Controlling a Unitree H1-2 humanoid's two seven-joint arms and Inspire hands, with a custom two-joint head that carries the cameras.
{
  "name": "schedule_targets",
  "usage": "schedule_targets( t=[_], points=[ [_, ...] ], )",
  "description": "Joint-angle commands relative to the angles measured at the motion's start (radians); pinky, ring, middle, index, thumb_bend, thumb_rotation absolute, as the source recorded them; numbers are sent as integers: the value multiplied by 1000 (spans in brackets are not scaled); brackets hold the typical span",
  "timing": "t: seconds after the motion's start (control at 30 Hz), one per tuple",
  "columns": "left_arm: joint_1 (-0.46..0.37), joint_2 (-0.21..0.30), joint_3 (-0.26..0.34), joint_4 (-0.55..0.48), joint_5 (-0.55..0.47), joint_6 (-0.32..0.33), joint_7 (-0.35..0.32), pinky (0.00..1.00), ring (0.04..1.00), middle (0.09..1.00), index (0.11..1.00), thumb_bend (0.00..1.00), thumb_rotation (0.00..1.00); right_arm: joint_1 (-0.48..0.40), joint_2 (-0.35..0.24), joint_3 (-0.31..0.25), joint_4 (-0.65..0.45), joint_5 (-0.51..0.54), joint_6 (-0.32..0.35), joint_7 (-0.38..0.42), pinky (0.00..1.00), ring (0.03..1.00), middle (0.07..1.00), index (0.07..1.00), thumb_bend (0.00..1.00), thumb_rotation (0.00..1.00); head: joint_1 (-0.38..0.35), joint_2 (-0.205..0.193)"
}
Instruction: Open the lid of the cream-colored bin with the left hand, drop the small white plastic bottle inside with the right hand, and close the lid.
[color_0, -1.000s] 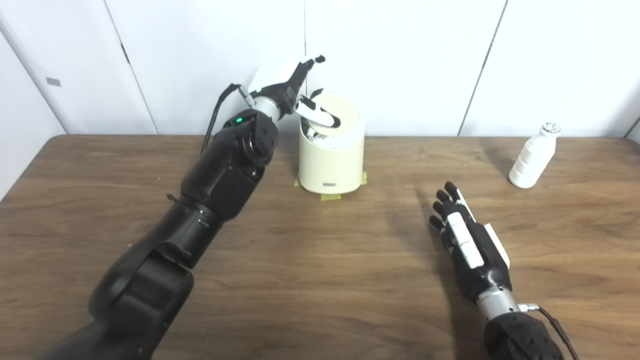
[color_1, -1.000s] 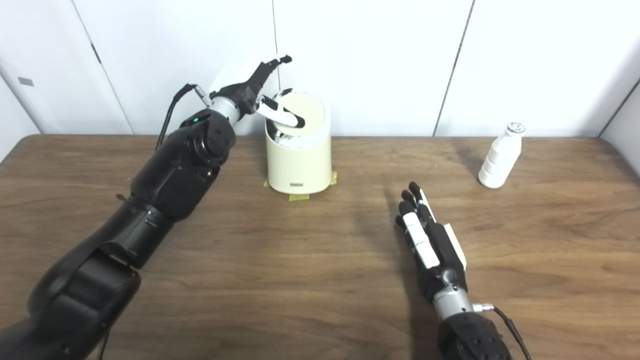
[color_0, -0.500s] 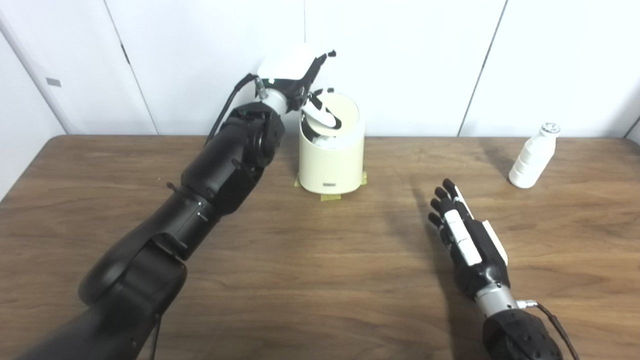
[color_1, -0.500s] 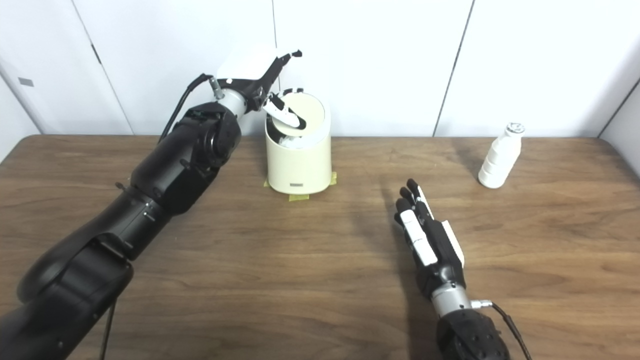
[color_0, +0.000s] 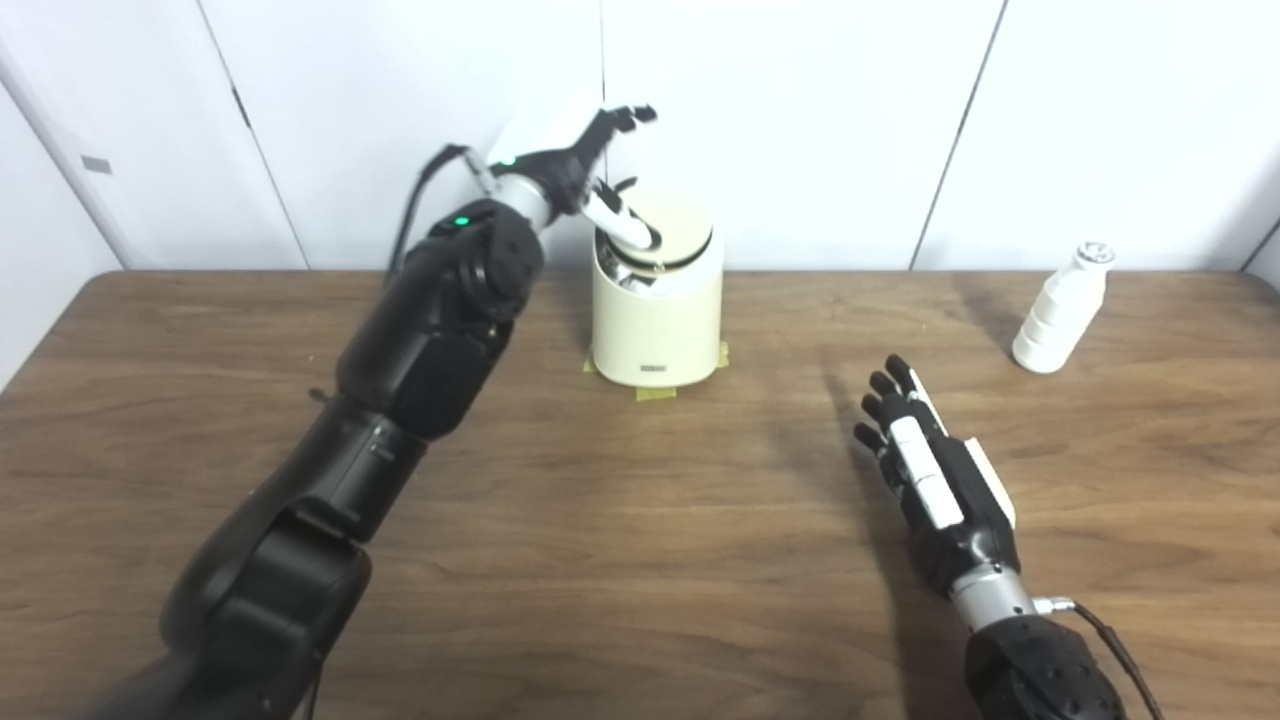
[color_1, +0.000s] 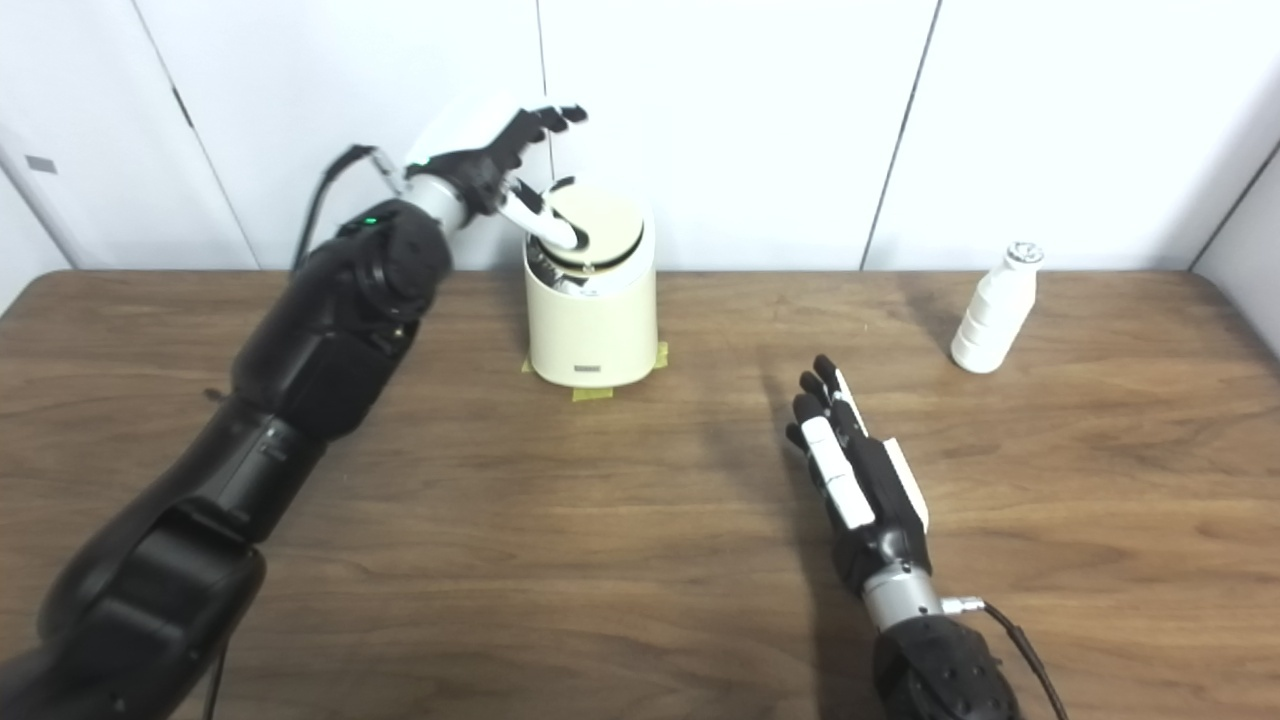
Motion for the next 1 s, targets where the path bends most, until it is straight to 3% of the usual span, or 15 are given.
schedule_targets(
  t=[0.0, 0.1, 0.17, 0.27, 0.53, 0.77, 0.97],
  points=[
    [-34, 9, 50, -90, -31, 12, 14, 584, 730, 811, 852, 706, 289, -23, 0, -4, -37, 7, -40, 1, 932, 970, 980, 997, 603, 769, -1, 0],
    [5, 0, 115, -177, -89, 20, 28, 609, 742, 802, 834, 533, 493, -21, -3, -5, -41, 7, -37, 3, 924, 970, 980, 998, 611, 772, -2, -1],
    [30, -5, 157, -230, -127, 22, 38, 702, 798, 828, 841, 447, 631, -22, -6, -5, -38, 6, -40, 4, 917, 968, 978, 996, 613, 771, -1, 0],
    [73, -20, 222, -293, -191, 26, 54, 759, 819, 833, 839, 399, 743, -24, -9, -7, -33, 6, -42, 4, 917, 965, 976, 996, 605, 771, -3, -1],
    [224, -32, 310, -411, -328, -8, 78, 762, 815, 826, 847, 419, 858, -26, -4, -17, -41, 22, -32, 1, 931, 962, 972, 993, 614, 752, -11, 4],
    [392, -72, 367, -559, -422, 27, 99, 807, 830, 845, 881, 425, 867, -20, -8, -20, -63, 13, -24, -4, 938, 969, 977, 1000, 639, 753, -24, 10],
    [551, -110, 396, -621, -513, -7, 122, 844, 865, 876, 905, 469, 875, -11, -19, -19, -100, -17, -15, -13, 934, 956, 973, 1000, 623, 755, -27, 16]
  ],
)
